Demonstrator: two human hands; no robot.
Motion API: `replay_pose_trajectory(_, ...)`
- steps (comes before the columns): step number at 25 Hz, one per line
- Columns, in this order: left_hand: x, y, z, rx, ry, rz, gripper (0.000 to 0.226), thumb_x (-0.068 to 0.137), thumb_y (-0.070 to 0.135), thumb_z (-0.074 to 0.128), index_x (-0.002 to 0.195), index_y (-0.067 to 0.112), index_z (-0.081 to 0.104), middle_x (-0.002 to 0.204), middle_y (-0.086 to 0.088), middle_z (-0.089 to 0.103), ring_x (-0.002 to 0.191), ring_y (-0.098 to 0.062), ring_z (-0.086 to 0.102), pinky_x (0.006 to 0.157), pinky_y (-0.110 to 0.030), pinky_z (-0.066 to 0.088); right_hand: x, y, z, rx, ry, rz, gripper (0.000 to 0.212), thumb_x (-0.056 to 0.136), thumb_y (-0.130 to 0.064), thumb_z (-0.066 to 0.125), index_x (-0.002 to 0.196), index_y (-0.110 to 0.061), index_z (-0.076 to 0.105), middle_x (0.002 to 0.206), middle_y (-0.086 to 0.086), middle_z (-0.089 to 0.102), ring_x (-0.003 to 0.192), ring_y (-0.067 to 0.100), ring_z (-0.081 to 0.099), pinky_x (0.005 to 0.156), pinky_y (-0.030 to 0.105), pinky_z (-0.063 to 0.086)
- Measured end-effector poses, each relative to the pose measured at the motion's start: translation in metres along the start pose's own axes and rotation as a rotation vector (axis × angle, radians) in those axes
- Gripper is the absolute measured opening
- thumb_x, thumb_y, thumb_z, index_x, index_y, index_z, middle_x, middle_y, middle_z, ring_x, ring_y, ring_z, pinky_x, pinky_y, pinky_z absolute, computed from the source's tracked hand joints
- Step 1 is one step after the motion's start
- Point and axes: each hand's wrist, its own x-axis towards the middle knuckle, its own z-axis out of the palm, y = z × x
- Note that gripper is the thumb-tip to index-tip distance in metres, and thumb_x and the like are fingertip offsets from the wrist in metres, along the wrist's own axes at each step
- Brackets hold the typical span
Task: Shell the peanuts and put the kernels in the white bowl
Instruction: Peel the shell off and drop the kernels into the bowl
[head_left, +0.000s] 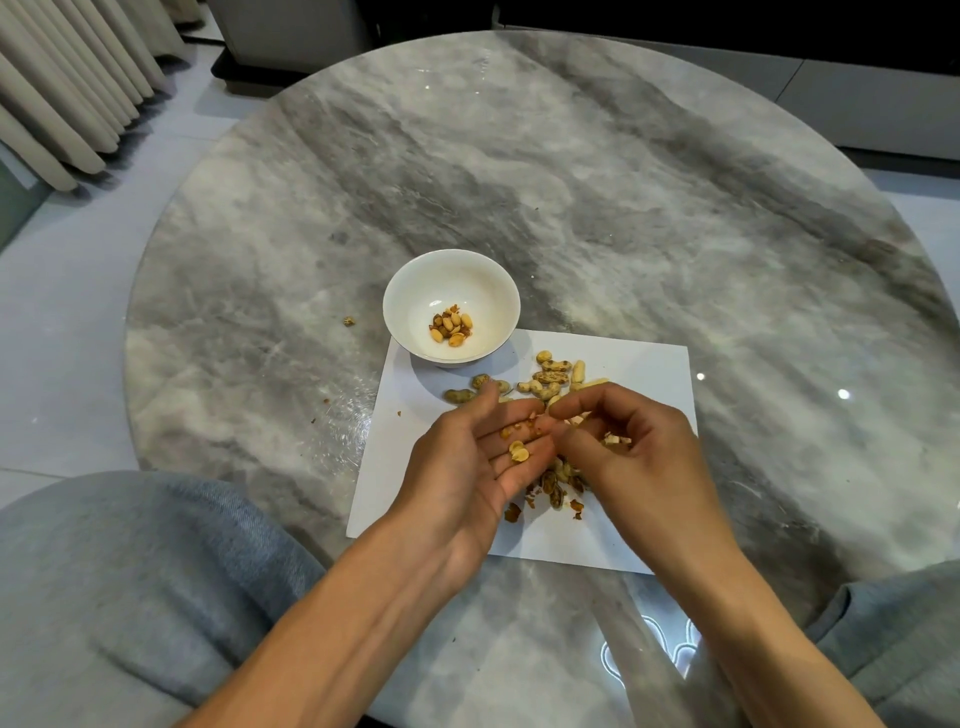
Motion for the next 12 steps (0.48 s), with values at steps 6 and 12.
replay_pose_trajectory(6, 0.000, 0.001, -0.001, 0.022, -0.016, -0.007, 0.055, 0.102, 0.045, 0.044, 0.114, -0.004, 0.067, 0.104, -0.020, 0.074, 0.091, -0.025, 0.074, 0.076, -0.032, 0.062, -0.005, 0.007, 0.012, -0.339, -0.059, -0.207, 0.017, 0.081, -0.019, 0.077, 0.077, -0.033, 0.070, 0.070, -0.014, 0.066, 0.067, 0.006, 0.060, 0.060, 0.022, 0.046)
replay_pose_trajectory(12, -0.001, 0.001, -0.001, 0.043, -0.038, -0.020, 0.057, 0.102, 0.047, 0.042, 0.117, -0.002, 0.066, 0.106, -0.017, 0.075, 0.096, -0.022, 0.074, 0.075, -0.027, 0.061, -0.002, 0.013, 0.014, -0.291, 0.003, -0.194, 0.018, 0.079, -0.015, 0.079, 0.067, -0.024, 0.068, 0.065, -0.011, 0.067, 0.060, 0.005, 0.058, 0.054, 0.014, 0.041)
